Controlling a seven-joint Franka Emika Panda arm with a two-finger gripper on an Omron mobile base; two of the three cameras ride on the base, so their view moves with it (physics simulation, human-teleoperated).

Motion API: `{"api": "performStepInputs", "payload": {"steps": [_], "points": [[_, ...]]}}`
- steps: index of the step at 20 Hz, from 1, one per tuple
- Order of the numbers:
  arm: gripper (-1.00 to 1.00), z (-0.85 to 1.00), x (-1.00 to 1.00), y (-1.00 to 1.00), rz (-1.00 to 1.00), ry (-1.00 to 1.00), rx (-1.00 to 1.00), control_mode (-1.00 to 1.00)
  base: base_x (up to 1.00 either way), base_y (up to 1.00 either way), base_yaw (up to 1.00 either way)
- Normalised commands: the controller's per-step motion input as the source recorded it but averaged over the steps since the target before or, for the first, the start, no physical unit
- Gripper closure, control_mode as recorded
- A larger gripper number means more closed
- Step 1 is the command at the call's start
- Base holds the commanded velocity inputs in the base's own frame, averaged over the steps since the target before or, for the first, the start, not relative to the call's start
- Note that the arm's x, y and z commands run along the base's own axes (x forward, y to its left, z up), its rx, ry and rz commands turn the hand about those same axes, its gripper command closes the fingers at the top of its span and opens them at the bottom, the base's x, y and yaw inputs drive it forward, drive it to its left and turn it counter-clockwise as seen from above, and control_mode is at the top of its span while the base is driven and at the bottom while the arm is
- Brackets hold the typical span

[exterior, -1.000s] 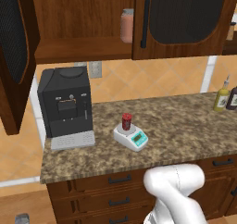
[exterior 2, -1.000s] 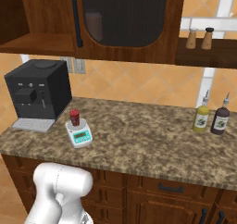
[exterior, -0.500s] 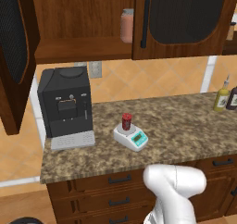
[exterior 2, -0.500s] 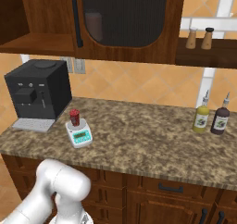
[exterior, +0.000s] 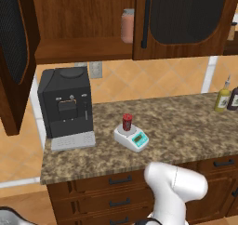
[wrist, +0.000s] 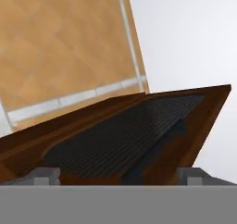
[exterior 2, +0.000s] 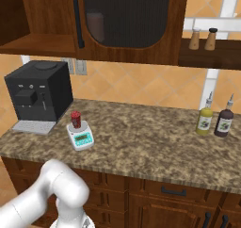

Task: Pick the yogurt and place it on the digital scale for weighing, and close the cabinet.

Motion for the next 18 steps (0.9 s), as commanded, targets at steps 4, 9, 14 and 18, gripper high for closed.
{"api": "performStepInputs", "payload": {"steps": [4,9,14,18], "points": [[-1.00,-0.26,1.00,0.10,0.03,0.38,0.00,-1.00,0.00,0.00,0.00],[-1.00,-0.11,1.00,0.16,0.03,0.54,-0.10,-1.00,0.00,0.00,0.00],[-1.00,0.00,1.00,-0.17,0.01,0.35,-0.07,-1.00,0.00,0.00,0.00],[-1.00,0.00,1.00,-0.69,0.02,0.29,-0.04,-1.00,0.00,0.00,0.00]]}}
